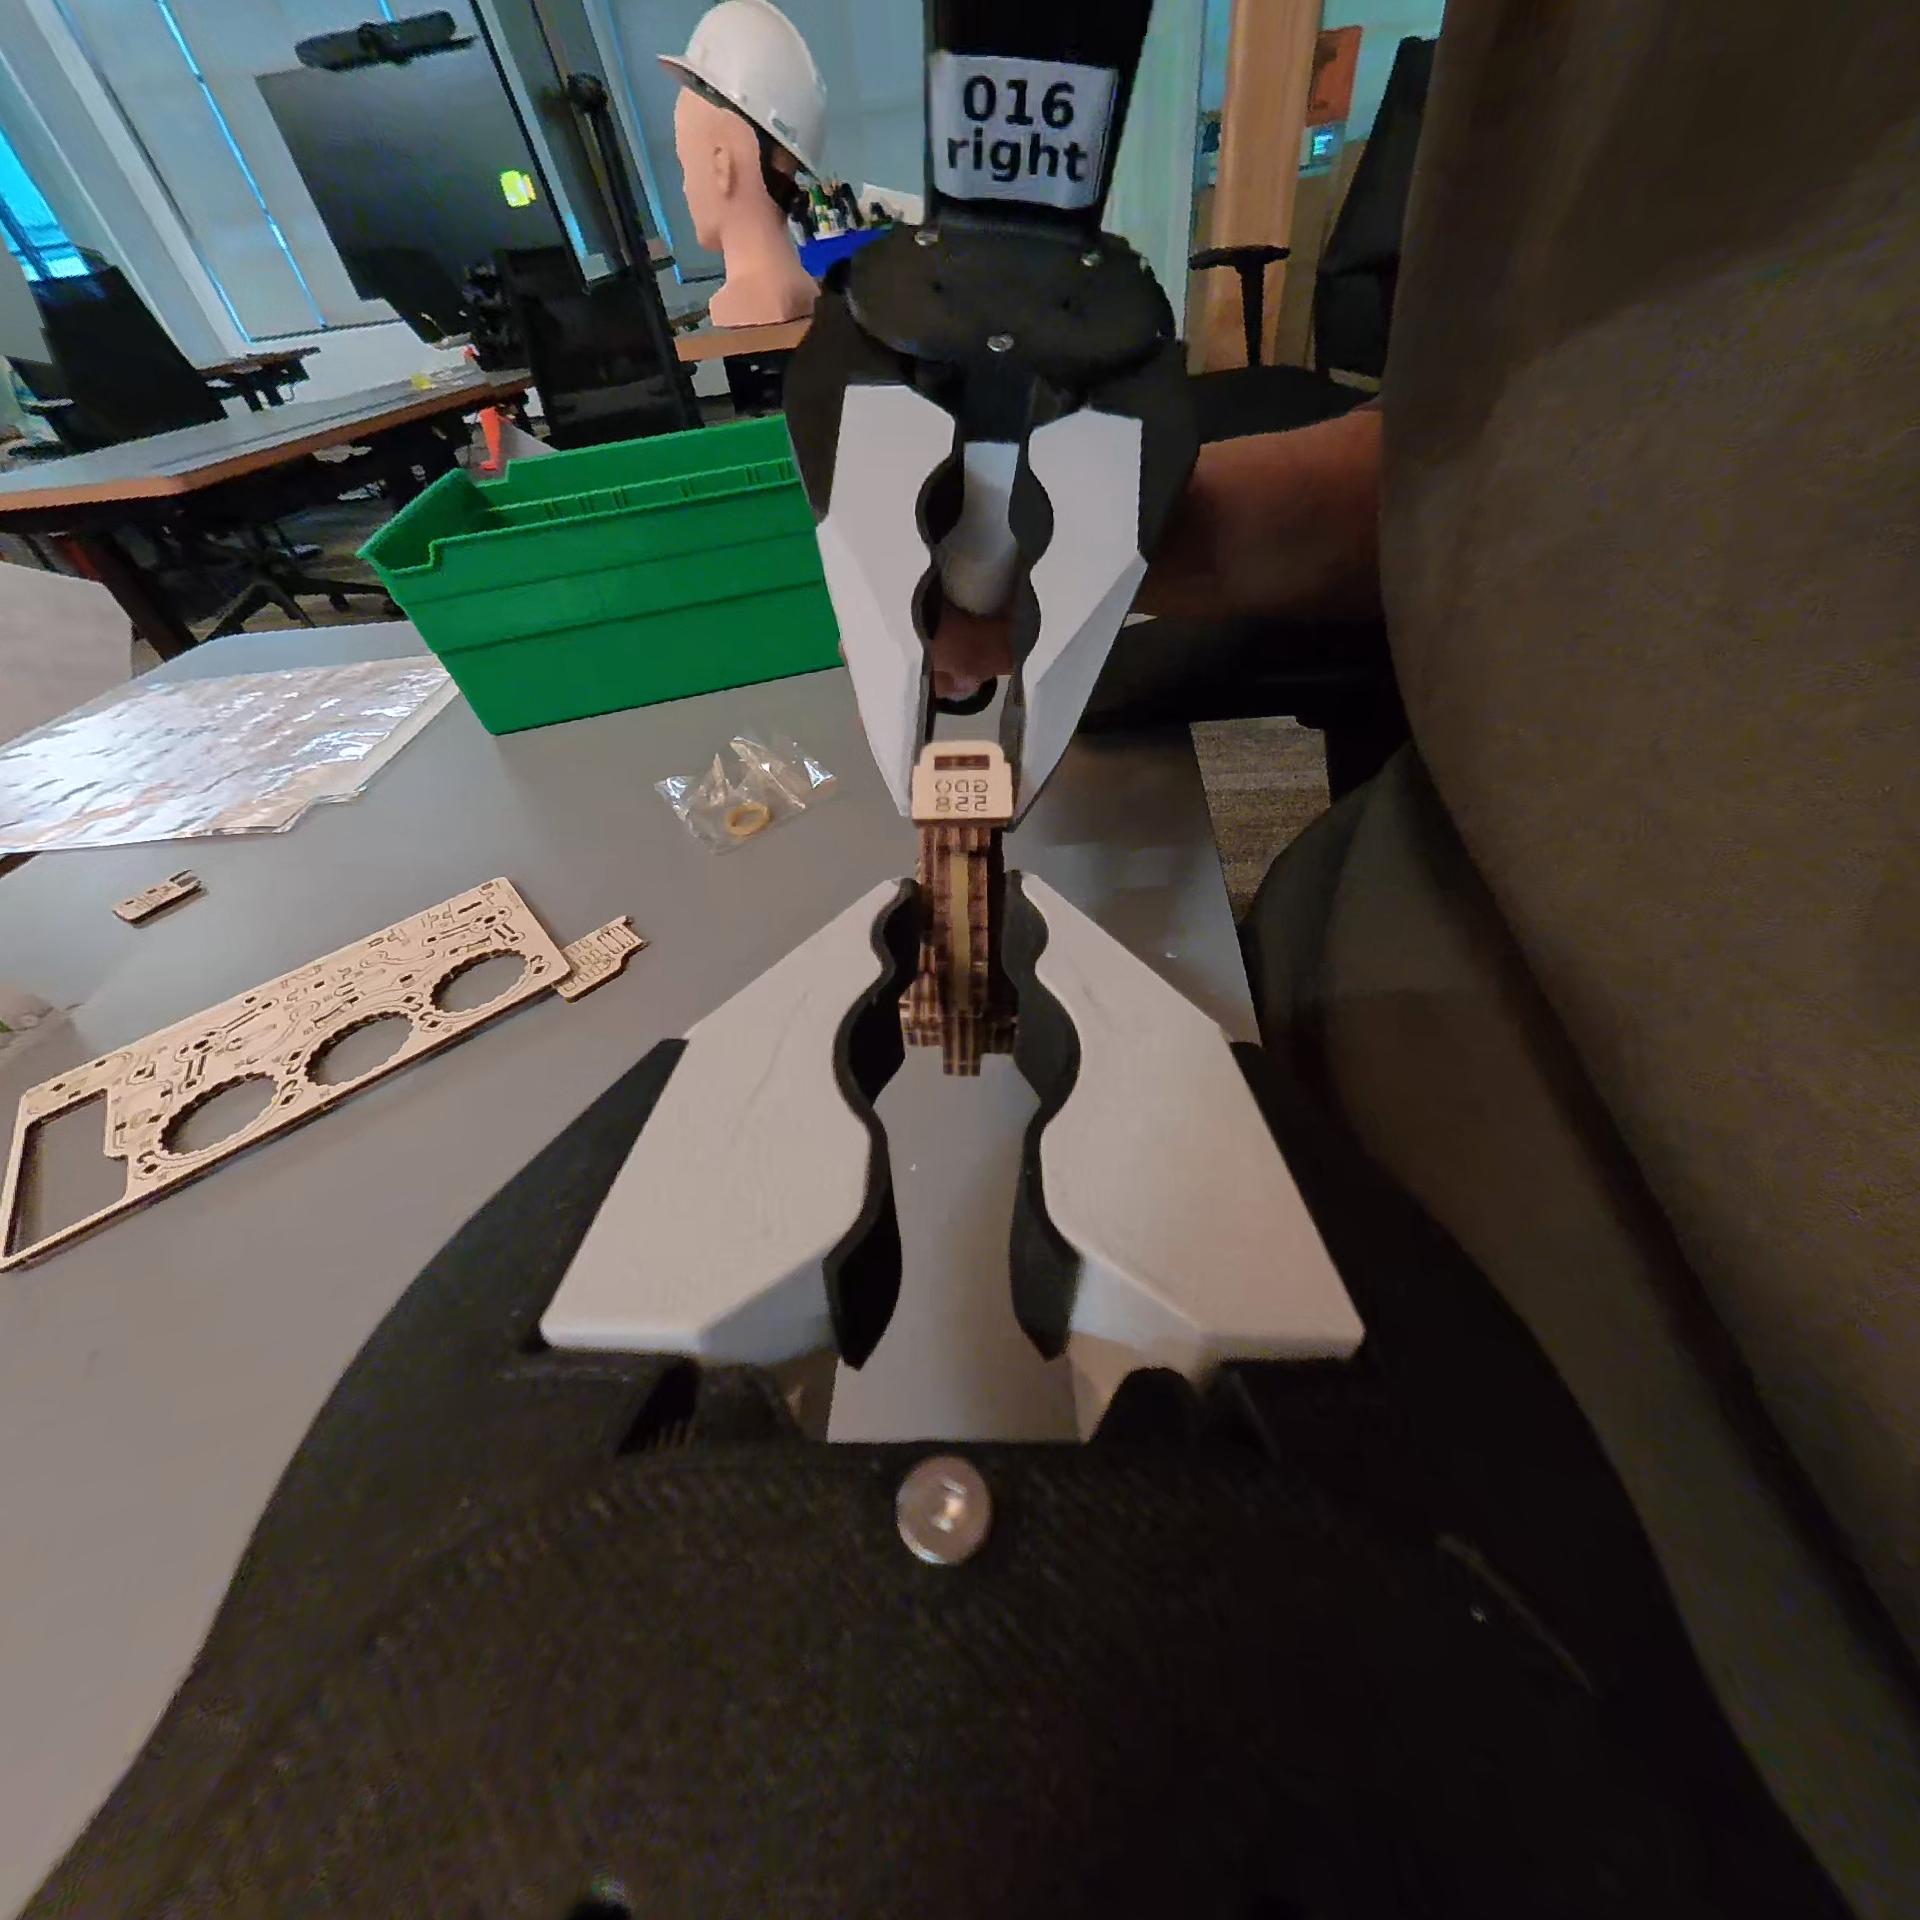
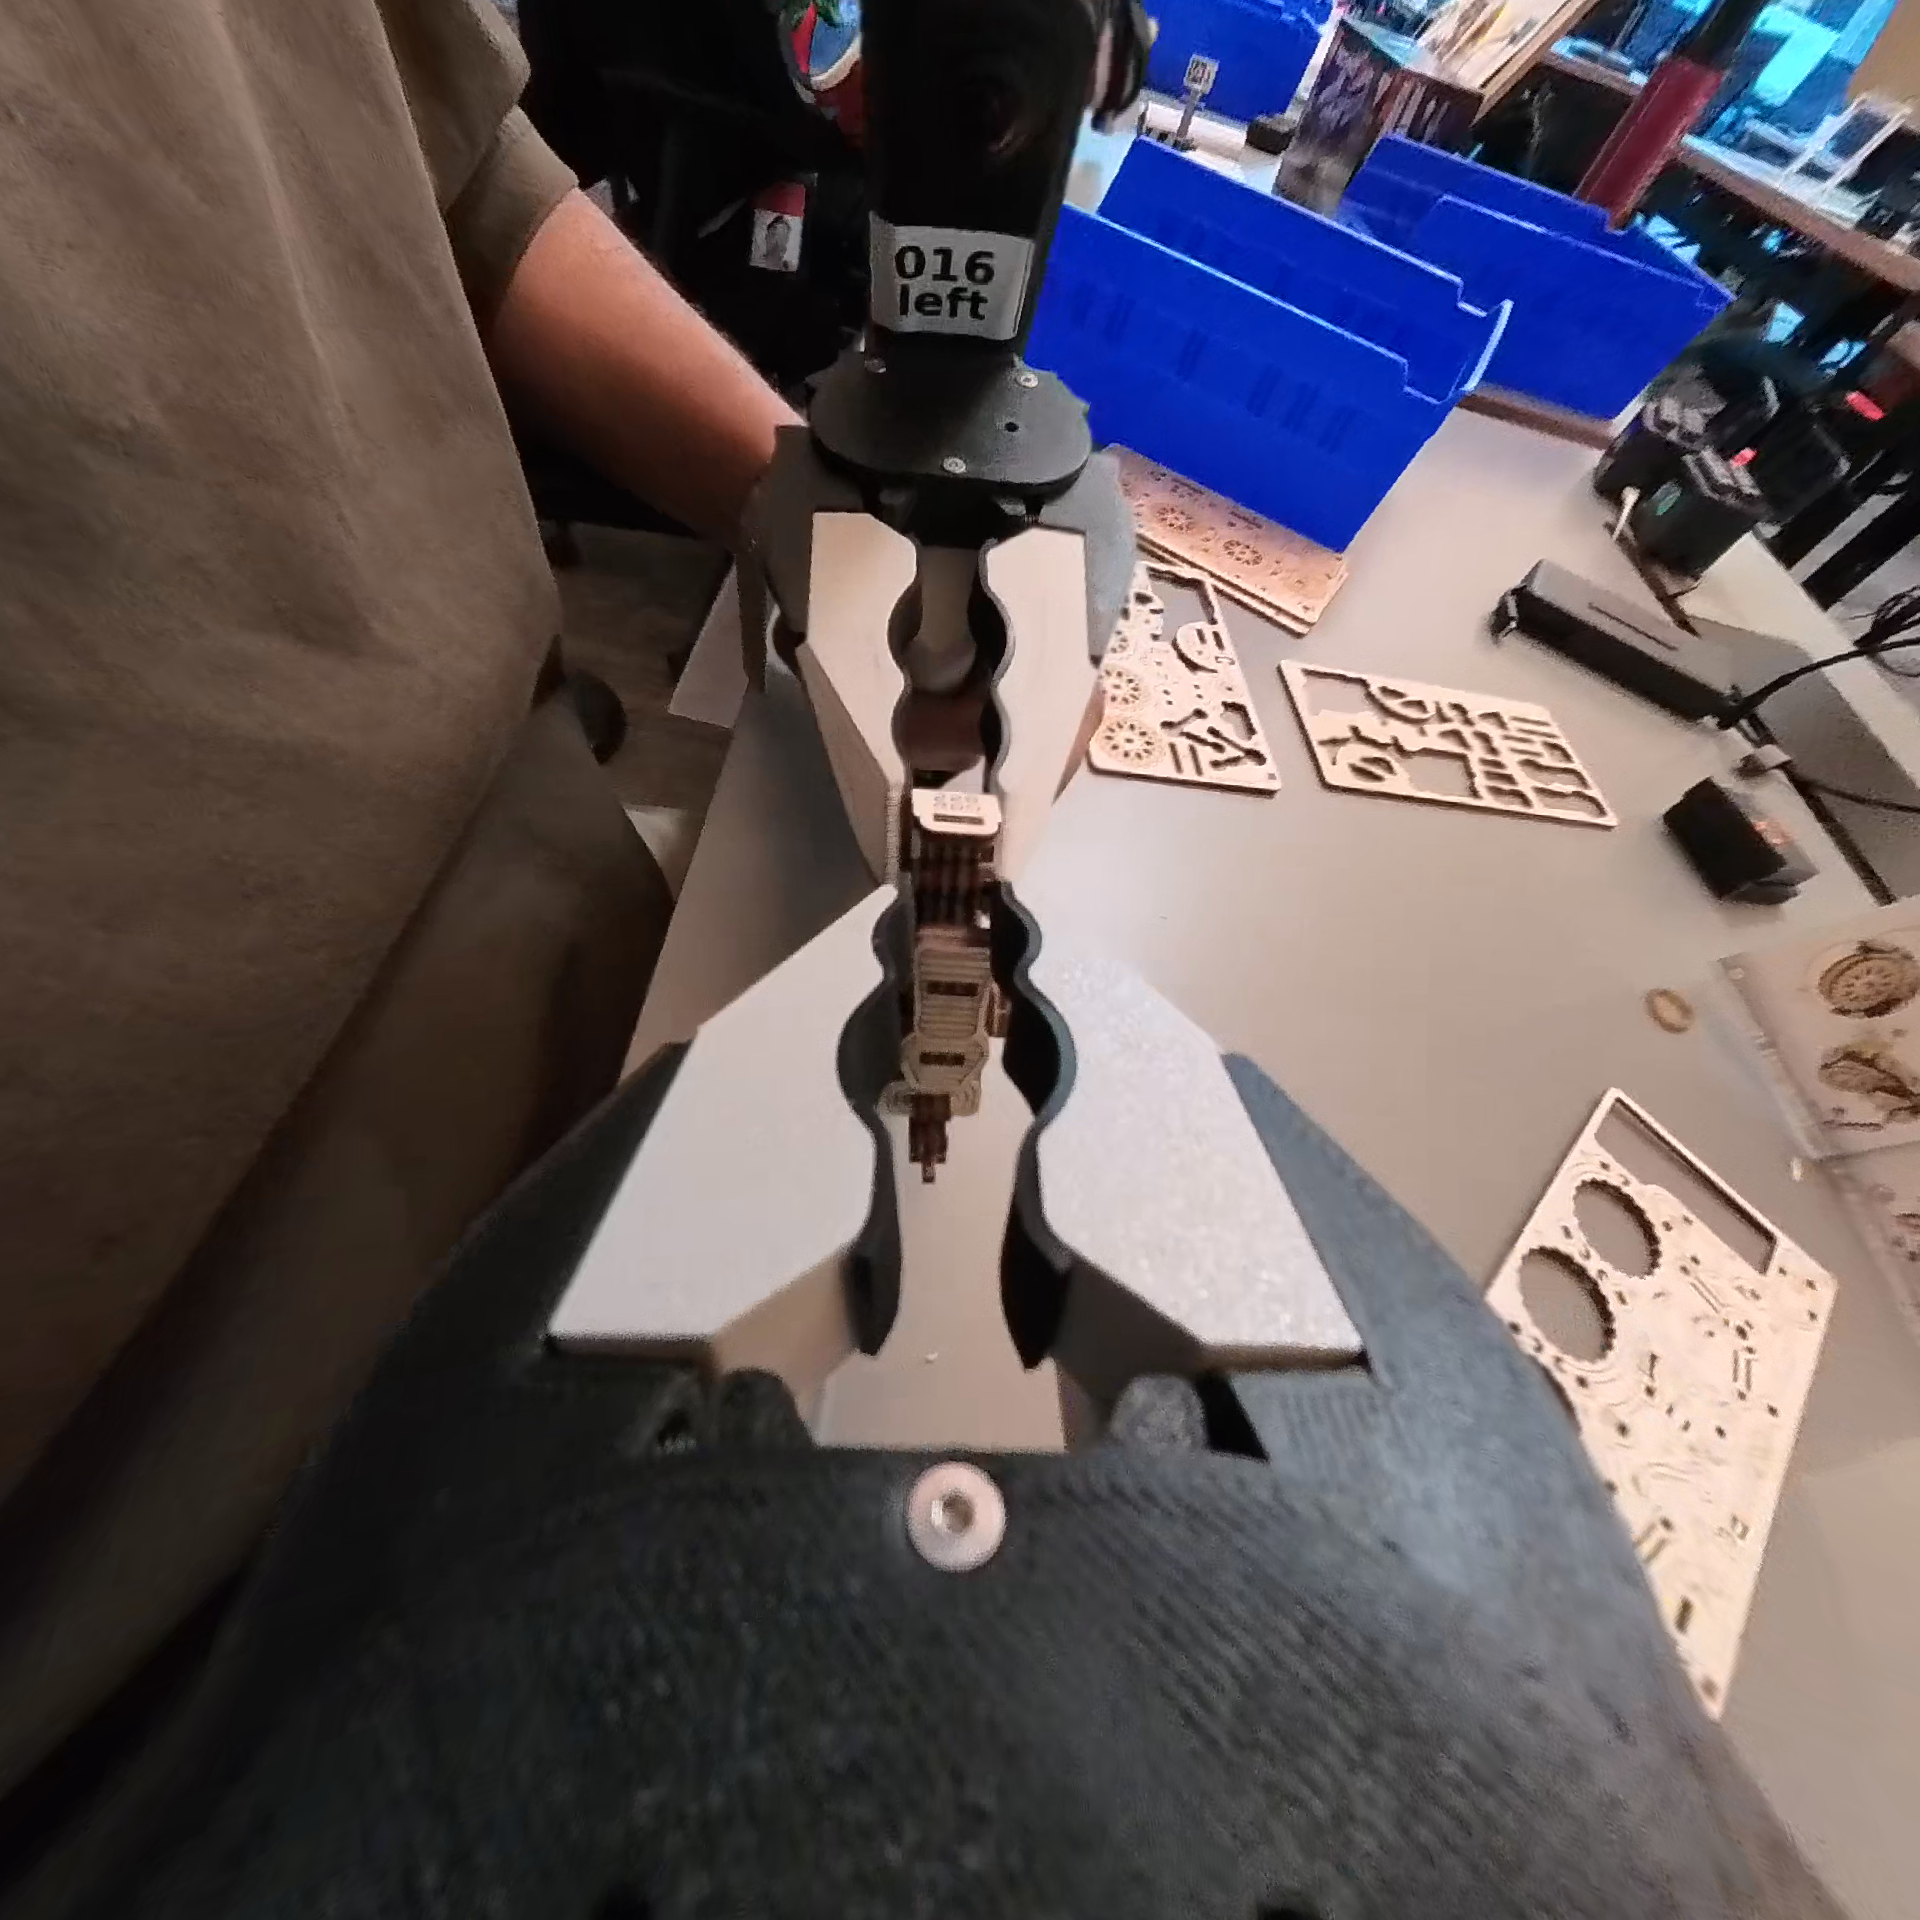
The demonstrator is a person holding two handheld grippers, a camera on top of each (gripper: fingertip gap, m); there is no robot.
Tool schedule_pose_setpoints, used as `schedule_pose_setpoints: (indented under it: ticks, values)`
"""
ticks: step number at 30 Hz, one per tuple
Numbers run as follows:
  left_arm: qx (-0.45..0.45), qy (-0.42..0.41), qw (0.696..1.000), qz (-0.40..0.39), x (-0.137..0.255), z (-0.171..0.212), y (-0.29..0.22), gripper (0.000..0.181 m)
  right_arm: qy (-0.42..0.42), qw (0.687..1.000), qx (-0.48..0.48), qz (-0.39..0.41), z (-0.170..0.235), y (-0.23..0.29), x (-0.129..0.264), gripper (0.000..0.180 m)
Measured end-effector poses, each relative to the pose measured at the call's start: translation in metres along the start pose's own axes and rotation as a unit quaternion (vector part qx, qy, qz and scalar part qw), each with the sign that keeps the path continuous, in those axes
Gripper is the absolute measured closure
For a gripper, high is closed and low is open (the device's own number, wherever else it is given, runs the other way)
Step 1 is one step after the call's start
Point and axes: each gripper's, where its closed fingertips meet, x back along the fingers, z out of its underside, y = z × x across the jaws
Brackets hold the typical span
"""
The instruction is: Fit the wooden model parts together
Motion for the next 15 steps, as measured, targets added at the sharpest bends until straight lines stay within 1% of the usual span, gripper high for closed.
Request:
schedule_pose_setpoints:
  ticks: [4,7,8,9,11,13,15]
  values:
    - [0.006,-0.006,1.0,-0.012,0.002,-0.001,0.006,0.167,-0.007,1.0,-0.002,0.011,0.0,-0.004,-0.001,0.167]
    - [-0.006,-0.014,1.0,-0.026,0.006,-0.008,0.011,0.167,-0.042,0.998,0.018,0.039,-0.007,-0.01,0.0,0.167]
    - [-0.014,-0.015,0.999,-0.03,0.006,-0.01,0.011,0.167,-0.05,0.997,0.027,0.048,-0.01,-0.011,0.001,0.164]
    - [-0.019,-0.016,0.999,-0.032,0.007,-0.01,0.011,0.167,-0.061,0.996,0.034,0.063,-0.013,-0.015,0.004,0.148]
    - [-0.01,-0.022,0.999,-0.035,0.006,-0.011,0.012,0.167,-0.086,0.991,0.033,0.1,-0.018,-0.027,0.012,0.134]
    - [0.01,-0.034,0.999,-0.038,0.007,-0.013,0.016,0.167,-0.104,0.988,0.012,0.117,-0.017,-0.035,0.017,0.133]
    - [0.04,-0.051,0.997,-0.046,0.01,-0.016,0.022,0.167,-0.12,0.985,-0.018,0.121,-0.016,-0.042,0.02,0.128]
